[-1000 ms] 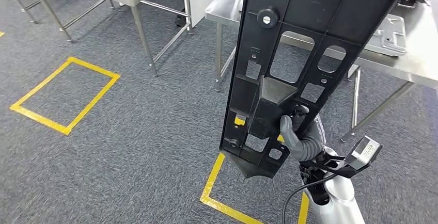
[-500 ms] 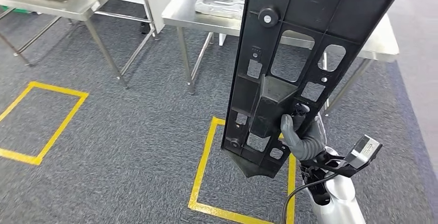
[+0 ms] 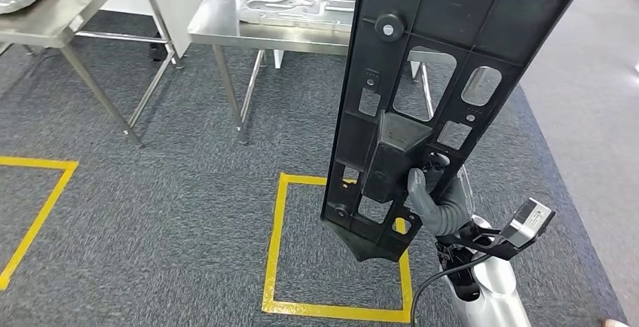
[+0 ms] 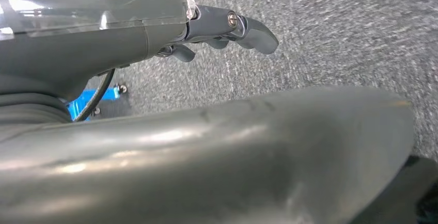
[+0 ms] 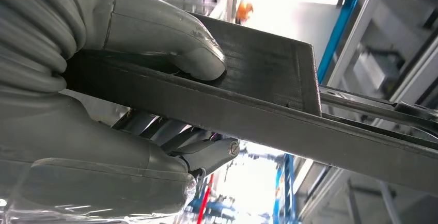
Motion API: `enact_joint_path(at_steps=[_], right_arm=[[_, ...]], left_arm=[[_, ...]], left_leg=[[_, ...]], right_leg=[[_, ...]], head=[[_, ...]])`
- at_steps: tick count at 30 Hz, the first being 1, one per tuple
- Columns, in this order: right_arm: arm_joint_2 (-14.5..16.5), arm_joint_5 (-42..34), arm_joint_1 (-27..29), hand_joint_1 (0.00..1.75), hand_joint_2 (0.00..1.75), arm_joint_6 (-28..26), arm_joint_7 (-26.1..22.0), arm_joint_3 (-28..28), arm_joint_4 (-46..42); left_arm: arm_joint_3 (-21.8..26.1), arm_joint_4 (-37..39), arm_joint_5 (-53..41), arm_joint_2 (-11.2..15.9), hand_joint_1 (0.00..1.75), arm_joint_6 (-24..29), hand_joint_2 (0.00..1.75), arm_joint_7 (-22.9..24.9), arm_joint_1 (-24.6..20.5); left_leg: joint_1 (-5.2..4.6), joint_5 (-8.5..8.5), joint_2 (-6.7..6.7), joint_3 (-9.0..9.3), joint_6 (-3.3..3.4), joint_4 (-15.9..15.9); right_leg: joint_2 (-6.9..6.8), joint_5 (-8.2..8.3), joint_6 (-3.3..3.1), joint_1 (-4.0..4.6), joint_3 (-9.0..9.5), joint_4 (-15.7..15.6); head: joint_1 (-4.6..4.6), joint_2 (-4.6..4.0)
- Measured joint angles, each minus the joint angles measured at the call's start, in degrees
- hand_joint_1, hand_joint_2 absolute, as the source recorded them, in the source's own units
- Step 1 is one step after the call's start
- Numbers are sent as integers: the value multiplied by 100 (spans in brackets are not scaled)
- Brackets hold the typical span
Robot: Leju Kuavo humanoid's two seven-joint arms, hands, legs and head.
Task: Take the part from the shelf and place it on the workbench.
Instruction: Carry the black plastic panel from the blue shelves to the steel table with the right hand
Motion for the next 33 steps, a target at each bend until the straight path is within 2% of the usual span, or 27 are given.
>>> enact_joint_path(at_steps=[1,2,3,4,5,8,9,10,12,13,14,15,16,17,19,20,21,22,23,24,26,28,29,30,31,32,33], right_arm=[[0,0,1,175,175,-2,0,0,-1],[0,0,-2,175,175,-4,0,0,-1],[0,1,-6,175,175,-5,1,0,-2],[0,1,-11,175,175,-6,-1,0,-3],[0,1,-15,175,175,-7,-2,0,-4],[0,0,-15,175,175,-14,-3,0,-7],[-1,0,-17,175,175,-13,-4,-1,-7],[-2,0,-24,175,175,-8,-5,-1,-7],[-2,0,-39,175,175,3,-10,-2,-5],[-1,0,-44,175,175,9,-11,-2,-2],[-1,0,-43,175,175,16,-11,-2,5],[-1,0,-44,175,175,23,-11,-2,14],[-1,0,-44,175,175,28,-11,-2,23],[-2,0,-45,175,175,33,-12,-2,29],[-1,0,-56,175,175,38,-15,-2,34],[-1,2,-69,175,175,38,-15,-2,38],[0,4,-81,175,175,36,-16,-2,42],[-1,7,-90,175,175,32,-16,-2,46],[-5,10,-94,175,175,27,-15,-3,51],[-17,12,-88,175,175,23,-15,-4,53],[-40,14,-101,175,175,18,-17,-8,58],[-48,15,-125,175,175,11,-22,-9,67],[-48,28,-133,175,175,-9,-32,-9,77],[-48,59,-133,175,175,-45,-45,-9,89],[-49,103,-133,175,175,-91,-59,-9,98],[-49,155,-134,175,175,-138,-69,-9,104],[-50,199,-137,175,175,-174,-72,-9,106]], left_arm=[[0,0,1,-1,0,0,0,0,-3],[0,0,1,-2,0,0,0,0,-6],[0,0,0,-4,0,0,0,0,-10],[0,0,0,-4,0,0,0,0,-13],[0,0,-1,-4,0,0,0,0,-17],[0,0,-1,-3,0,1,0,0,-31],[0,0,-1,-3,0,2,0,0,-36],[0,0,-1,-3,0,6,0,0,-39],[0,0,1,-4,0,13,0,3,-35],[0,0,2,-4,0,15,0,7,-27],[0,0,4,-4,0,16,0,13,-18],[1,0,7,-3,0,17,0,20,-10],[1,0,11,-3,0,19,0,26,-5],[2,0,15,-2,0,23,0,31,-4],[3,0,24,-2,0,29,0,34,-7],[3,0,31,-3,0,28,0,27,-8],[4,0,39,-4,0,20,0,17,-11],[5,0,46,-5,0,9,0,-1,-14],[6,1,55,-9,0,-2,0,-21,-17],[7,1,59,-12,0,-11,0,-37,-24],[9,1,66,-22,0,-18,0,-61,-34],[10,1,73,-28,0,-39,0,-62,-32],[14,1,83,-28,0,-59,0,-55,-23],[21,1,94,-28,0,-85,0,-48,-16],[28,1,104,-27,0,-108,0,-43,-14],[36,1,110,-28,0,-127,0,-44,-17],[40,0,111,-30,0,-142,0,-48,-23]], left_leg=[[-5,-16,64,20,-10,0],[-13,-34,121,44,-25,1],[-30,-54,173,65,-48,4],[-44,-73,220,81,-76,6],[-57,-90,269,94,-104,8],[-67,-129,394,126,-169,-1],[-58,-165,332,123,-195,35],[-47,-259,207,77,-218,167],[-20,-607,-98,-190,-260,788],[-17,-799,-172,-390,-269,1206],[-16,-915,-193,-571,-276,1555],[-16,-921,-196,-681,-278,1735],[-15,-809,-201,-692,-273,1692],[-13,-600,-222,-598,-261,1425],[8,-183,-444,-279,-224,624],[19,-75,-559,-161,-203,338],[23,-41,-647,-102,-180,191],[16,-55,-659,-90,-155,158],[13,-42,-599,-83,-120,148],[13,-25,-535,-72,-80,125],[21,5,-397,-48,0,71],[8,5,-272,-43,41,57],[-1,-3,-214,-46,47,59],[-7,-11,-165,-48,46,60],[-12,-21,-123,-48,42,62],[-15,-31,-88,-42,34,64],[-18,-42,-64,-29,25,64]], right_leg=[[-58,199,-19,7,198,-372],[-190,366,-53,28,428,-809],[-300,489,-96,57,621,-1172],[-381,547,-139,85,738,-1400],[-403,546,-175,108,768,-1477],[-240,555,-239,106,752,-1482],[-193,567,-265,88,761,-1500],[-144,581,-294,68,769,-1519],[-23,594,-338,44,778,-1539],[43,594,-347,44,776,-1536],[117,592,-349,46,775,-1531],[192,589,-348,47,776,-1523],[271,584,-344,47,777,-1511],[351,577,-336,46,782,-1498],[494,557,-300,50,779,-1461],[560,553,-271,51,763,-1444],[620,554,-237,49,742,-1433],[680,563,-196,44,721,-1431],[739,576,-154,30,704,-1438],[718,570,-120,22,692,-1425],[450,414,-64,30,569,-1175],[128,73,-27,33,255,-529],[65,-82,-10,25,66,-149],[34,-148,2,16,-56,98],[17,-116,7,10,-84,165],[5,25,-1,8,25,-23],[-9,219,-20,9,235,-397]], head=[[0,0],[0,0],[0,0],[0,0],[0,0],[0,0],[0,0],[-1,0],[-1,0],[-1,0],[0,0],[0,0],[0,0],[0,0],[0,0],[-1,0],[-1,0],[-1,0],[-1,0],[0,0],[1,0],[1,0],[0,0],[0,0],[0,0],[0,0],[0,0]])
